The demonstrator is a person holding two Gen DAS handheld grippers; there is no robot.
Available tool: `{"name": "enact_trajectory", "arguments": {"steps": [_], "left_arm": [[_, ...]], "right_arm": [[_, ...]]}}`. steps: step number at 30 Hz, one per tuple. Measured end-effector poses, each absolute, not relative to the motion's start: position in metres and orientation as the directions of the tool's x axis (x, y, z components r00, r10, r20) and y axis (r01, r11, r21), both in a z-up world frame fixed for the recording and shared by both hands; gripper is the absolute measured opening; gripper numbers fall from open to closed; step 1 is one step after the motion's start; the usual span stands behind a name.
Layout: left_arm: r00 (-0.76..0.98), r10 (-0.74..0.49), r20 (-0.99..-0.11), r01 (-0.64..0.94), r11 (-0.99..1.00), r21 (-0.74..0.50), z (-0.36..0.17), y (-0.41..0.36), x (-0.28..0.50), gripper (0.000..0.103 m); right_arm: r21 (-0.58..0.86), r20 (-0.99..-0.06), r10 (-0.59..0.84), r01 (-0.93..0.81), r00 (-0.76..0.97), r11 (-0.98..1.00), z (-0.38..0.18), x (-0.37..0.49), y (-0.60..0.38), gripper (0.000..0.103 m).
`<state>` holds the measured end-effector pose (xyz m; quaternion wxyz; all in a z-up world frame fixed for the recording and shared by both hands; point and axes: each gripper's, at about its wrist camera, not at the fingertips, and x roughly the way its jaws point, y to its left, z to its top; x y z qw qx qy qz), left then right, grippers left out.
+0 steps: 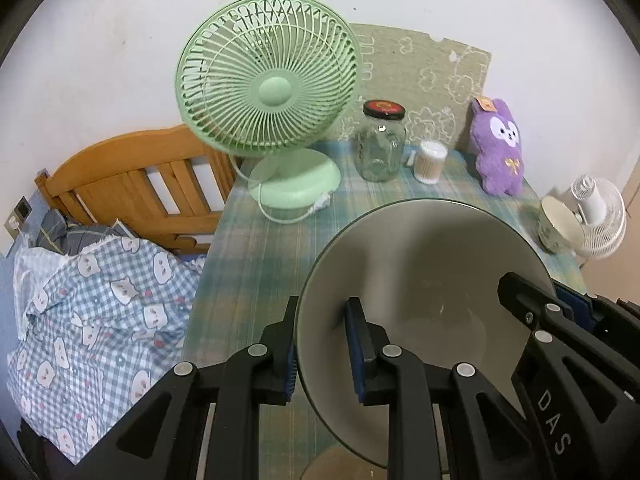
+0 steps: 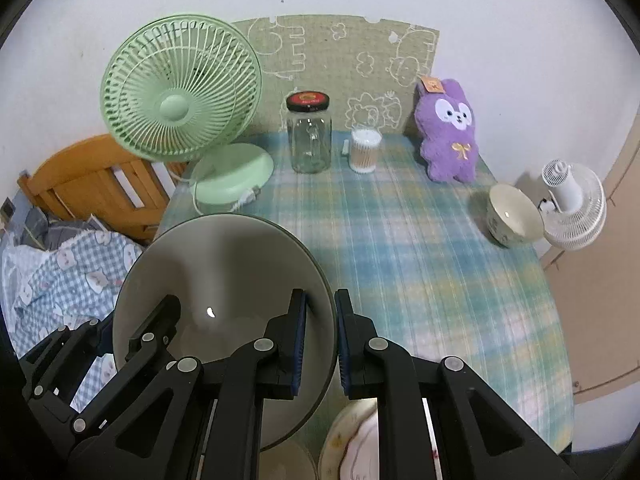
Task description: Organize plates and bowls
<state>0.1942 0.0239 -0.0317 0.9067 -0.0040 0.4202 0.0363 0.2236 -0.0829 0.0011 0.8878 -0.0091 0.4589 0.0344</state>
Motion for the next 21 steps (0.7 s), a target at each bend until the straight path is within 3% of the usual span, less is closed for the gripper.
{"name": "enact_trajectory", "arguments": {"steps": [21], "left_arm": [[0.553, 0.044, -0.832, -0.029, 0.999, 0.034, -0.083, 0.021, 0.123, 0.020]], "right_arm": [[0.002, -0.885, 0.022, -0.043, 0.465, 0.999, -0.048, 0.141, -0.082, 0.017]]}}
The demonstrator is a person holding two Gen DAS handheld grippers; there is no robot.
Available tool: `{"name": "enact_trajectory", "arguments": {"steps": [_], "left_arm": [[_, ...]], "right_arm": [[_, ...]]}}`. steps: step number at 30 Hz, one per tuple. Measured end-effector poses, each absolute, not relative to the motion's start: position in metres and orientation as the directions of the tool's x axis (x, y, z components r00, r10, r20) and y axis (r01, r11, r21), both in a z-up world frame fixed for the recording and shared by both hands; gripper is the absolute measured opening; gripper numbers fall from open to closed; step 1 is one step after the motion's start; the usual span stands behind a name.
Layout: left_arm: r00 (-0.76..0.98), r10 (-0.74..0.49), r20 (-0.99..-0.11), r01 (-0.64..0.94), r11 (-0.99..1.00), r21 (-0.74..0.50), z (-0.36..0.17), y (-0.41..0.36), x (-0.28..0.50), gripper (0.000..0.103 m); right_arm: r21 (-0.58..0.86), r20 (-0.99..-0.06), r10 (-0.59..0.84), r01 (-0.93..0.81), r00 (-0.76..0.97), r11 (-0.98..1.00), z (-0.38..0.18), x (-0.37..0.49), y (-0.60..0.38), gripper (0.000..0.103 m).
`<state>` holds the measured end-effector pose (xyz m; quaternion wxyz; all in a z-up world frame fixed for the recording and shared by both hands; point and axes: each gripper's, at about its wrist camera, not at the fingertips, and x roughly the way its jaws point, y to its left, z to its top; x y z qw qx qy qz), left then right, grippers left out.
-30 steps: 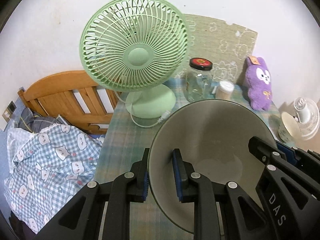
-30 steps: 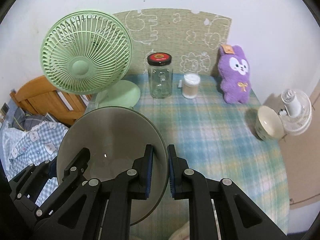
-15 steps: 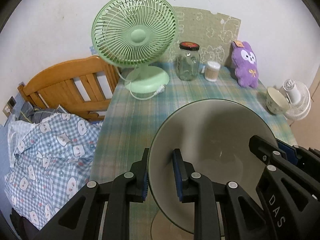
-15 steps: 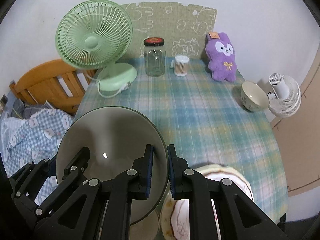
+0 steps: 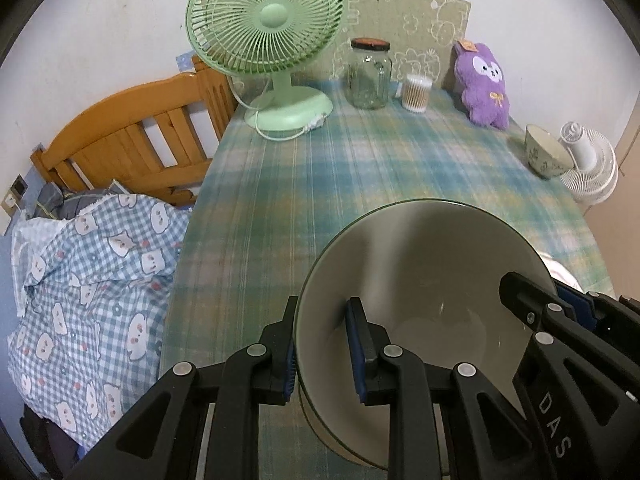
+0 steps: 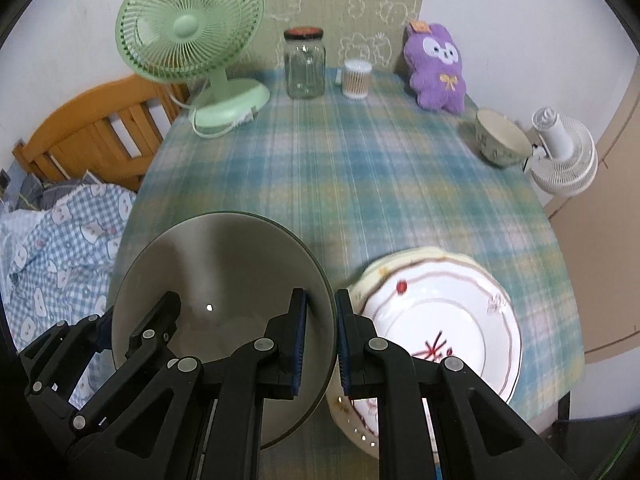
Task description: Organize plates and bowls
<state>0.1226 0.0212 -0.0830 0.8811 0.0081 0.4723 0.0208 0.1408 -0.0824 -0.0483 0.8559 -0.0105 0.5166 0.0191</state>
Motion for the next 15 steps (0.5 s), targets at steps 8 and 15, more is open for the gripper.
{"name": "enact_trajectory", "arguments": {"steps": [8, 15], "left_arm": [[0.525, 0.055, -0.849, -0.025, 0.998, 0.049, -0.096, 0.020, 0.115, 0.020], [0.513, 0.083, -0.854, -0.026, 0.996, 0.081, -0.106, 0.020, 0.113, 0.020]], "right_arm": [[0.016, -0.908, 0.028, -0.031, 0.419, 0.999, -0.066, 0.133, -0.085, 0.017], [0.066, -0.924, 0.064, -0.008, 0.376, 0.998, -0.081, 0.133, -0.087, 0.017]]}}
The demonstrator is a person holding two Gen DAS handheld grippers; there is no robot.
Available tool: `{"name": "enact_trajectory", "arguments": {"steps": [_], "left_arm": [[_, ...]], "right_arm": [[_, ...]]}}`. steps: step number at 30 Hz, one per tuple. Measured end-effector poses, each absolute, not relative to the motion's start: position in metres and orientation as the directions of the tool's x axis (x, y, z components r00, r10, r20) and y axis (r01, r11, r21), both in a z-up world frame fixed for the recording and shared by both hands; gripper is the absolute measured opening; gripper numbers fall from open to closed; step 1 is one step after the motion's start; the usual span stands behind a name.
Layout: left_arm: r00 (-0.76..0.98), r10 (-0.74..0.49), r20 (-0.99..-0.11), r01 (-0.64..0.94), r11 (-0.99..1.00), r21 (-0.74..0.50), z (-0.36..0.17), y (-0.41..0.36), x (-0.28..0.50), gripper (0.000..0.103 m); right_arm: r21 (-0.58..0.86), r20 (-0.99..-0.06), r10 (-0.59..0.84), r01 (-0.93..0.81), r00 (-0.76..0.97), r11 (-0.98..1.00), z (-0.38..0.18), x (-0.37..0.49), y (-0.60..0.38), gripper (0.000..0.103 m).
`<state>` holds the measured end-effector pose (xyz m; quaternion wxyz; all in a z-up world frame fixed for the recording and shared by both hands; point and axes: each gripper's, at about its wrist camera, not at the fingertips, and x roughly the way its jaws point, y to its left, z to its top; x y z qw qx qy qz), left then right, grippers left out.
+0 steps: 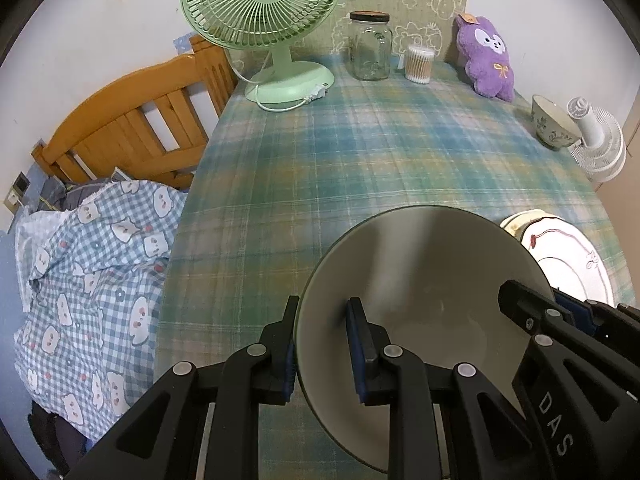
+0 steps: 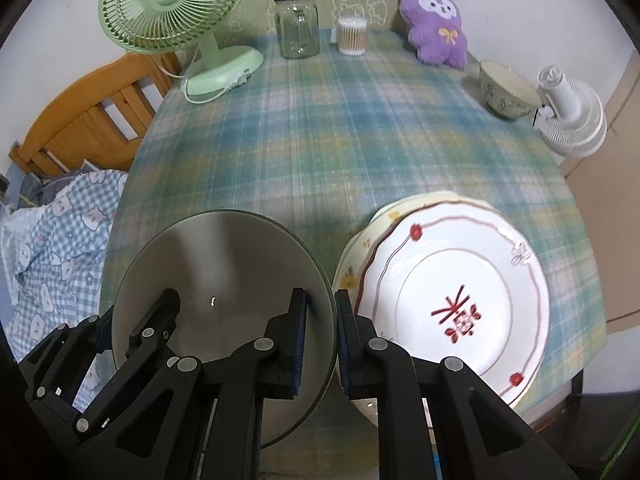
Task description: Organize plates and bowls
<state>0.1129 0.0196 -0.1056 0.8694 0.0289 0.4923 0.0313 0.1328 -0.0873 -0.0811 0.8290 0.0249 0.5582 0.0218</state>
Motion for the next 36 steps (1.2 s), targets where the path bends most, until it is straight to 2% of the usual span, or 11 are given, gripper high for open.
{"name": "enact_trajectory", "arguments": {"steps": [16, 18, 23, 24, 25, 26, 28, 30, 36], "left_arm": [[0.496, 0.082, -0.864, -0.043, 0.997, 0.070, -0.120, 0.024, 0.118, 0.020], [0.489, 0.071, -0.870, -0.040, 0.997, 0.059, -0.120, 0.024, 0.117, 0.028], [0.490, 0.036, -0.871, -0.034, 0.999, 0.022, -0.113, 0.026, 0.116, 0.037], [0.489, 0.026, -0.872, -0.025, 1.000, 0.016, -0.111, 0.026, 0.116, 0.041], [0.485, 0.009, -0.874, -0.009, 1.000, 0.005, -0.107, 0.025, 0.117, 0.045], [0.485, -0.010, -0.874, 0.009, 1.000, -0.006, -0.103, 0.026, 0.117, 0.057], [0.507, -0.001, -0.862, 0.015, 1.000, 0.007, -0.092, 0.026, 0.116, 0.062], [0.519, -0.016, -0.854, 0.035, 0.999, 0.003, -0.081, 0.026, 0.116, 0.069], [0.577, -0.047, -0.815, 0.095, 0.995, 0.010, -0.051, 0.012, 0.117, 0.078]], "right_arm": [[0.066, -0.931, 0.063, -0.004, 0.359, 0.998, -0.096, 0.137, -0.083, 0.017], [0.064, -0.934, 0.064, -0.011, 0.352, 0.998, -0.095, 0.138, -0.083, 0.016], [0.073, -0.931, 0.082, -0.038, 0.356, 0.997, -0.089, 0.138, -0.085, 0.018], [0.074, -0.926, 0.084, -0.041, 0.368, 0.996, -0.084, 0.137, -0.086, 0.021], [0.070, -0.923, 0.080, -0.039, 0.376, 0.997, -0.081, 0.137, -0.087, 0.033], [0.067, -0.920, 0.075, -0.033, 0.384, 0.997, -0.078, 0.136, -0.088, 0.049], [0.076, -0.905, 0.074, -0.012, 0.418, 0.997, -0.067, 0.134, -0.093, 0.062], [0.071, -0.895, 0.063, 0.000, 0.442, 0.998, -0.056, 0.133, -0.097, 0.063], [0.042, -0.874, 0.024, 0.026, 0.486, 0.999, -0.027, 0.133, -0.110, 0.067]]}}
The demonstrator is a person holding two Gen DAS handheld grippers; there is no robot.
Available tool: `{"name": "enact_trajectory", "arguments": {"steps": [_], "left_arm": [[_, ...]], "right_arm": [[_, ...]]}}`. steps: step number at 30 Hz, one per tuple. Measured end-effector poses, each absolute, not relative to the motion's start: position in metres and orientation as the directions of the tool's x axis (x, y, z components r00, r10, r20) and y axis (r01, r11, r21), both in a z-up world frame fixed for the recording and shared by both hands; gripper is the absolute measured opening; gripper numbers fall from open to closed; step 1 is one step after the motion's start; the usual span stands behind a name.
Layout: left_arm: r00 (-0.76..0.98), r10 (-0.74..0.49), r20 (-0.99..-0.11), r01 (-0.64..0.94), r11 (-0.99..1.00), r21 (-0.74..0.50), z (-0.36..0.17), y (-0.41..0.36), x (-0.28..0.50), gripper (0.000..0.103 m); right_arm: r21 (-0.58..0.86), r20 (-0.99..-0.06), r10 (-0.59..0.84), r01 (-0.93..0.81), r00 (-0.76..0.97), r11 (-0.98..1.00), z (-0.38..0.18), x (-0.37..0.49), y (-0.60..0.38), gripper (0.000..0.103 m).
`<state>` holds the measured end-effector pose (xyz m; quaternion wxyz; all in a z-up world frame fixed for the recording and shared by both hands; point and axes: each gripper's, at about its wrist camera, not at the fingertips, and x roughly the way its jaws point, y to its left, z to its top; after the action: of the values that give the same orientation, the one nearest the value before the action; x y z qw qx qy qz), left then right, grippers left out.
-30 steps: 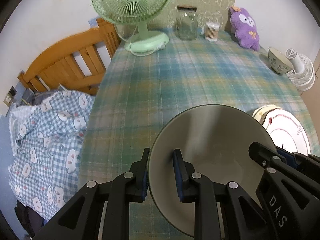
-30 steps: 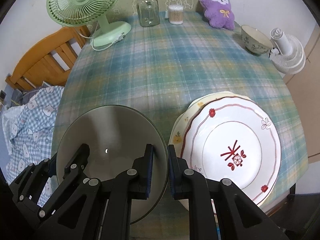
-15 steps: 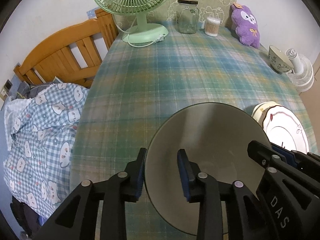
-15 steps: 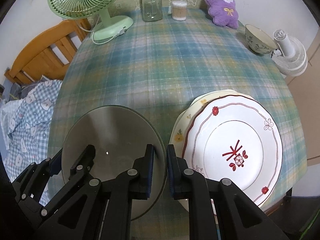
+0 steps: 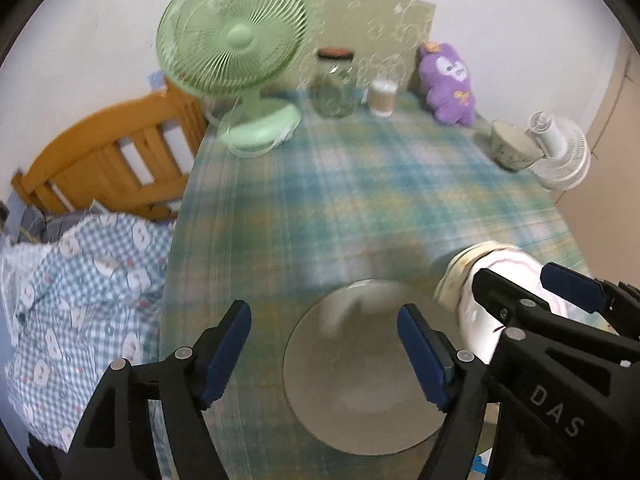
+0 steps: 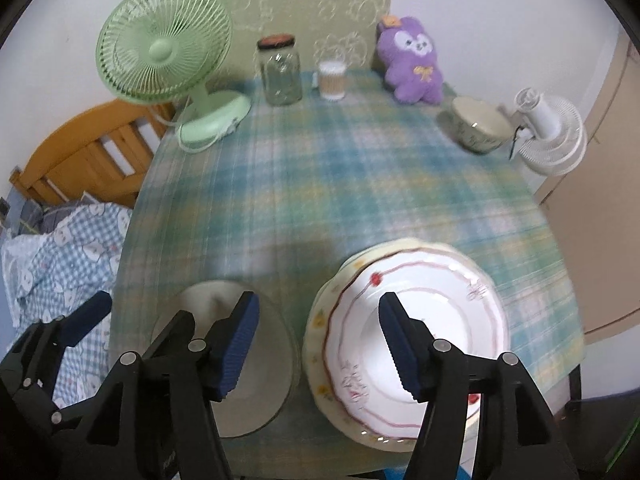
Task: Organize plates and bowls
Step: 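Lower the grey plate to the table and open both tools, then move both tools toward the beige bowl beside the white fan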
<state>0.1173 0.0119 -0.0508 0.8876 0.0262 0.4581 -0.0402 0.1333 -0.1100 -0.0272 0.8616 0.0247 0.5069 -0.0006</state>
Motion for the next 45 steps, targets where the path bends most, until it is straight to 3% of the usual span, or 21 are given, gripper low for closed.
{"name": "enact_trajectory", "arguments": {"steps": [9, 21, 32, 45], "left_arm": [[0.592, -0.090, -0.801, 0.104, 0.994, -0.035, -0.029, -0.018, 0.134, 0.079], [0.635, -0.007, -0.772, -0.008, 1.000, -0.016, -0.008, -0.088, 0.161, 0.086], [0.643, 0.034, -0.765, -0.091, 0.995, -0.032, -0.010, -0.158, 0.194, 0.088], [0.633, 0.028, -0.773, -0.070, 0.997, -0.022, -0.016, -0.236, 0.253, 0.088]], "right_arm": [[0.037, -0.832, 0.014, 0.031, 0.555, 0.999, -0.003, 0.146, -0.144, 0.067], [0.031, -0.805, 0.048, -0.039, 0.591, 0.999, 0.015, 0.191, -0.219, 0.073], [0.020, -0.799, 0.081, -0.109, 0.596, 0.994, 0.018, 0.240, -0.291, 0.073], [0.027, -0.800, 0.075, -0.089, 0.595, 0.996, 0.010, 0.295, -0.362, 0.073]]}}
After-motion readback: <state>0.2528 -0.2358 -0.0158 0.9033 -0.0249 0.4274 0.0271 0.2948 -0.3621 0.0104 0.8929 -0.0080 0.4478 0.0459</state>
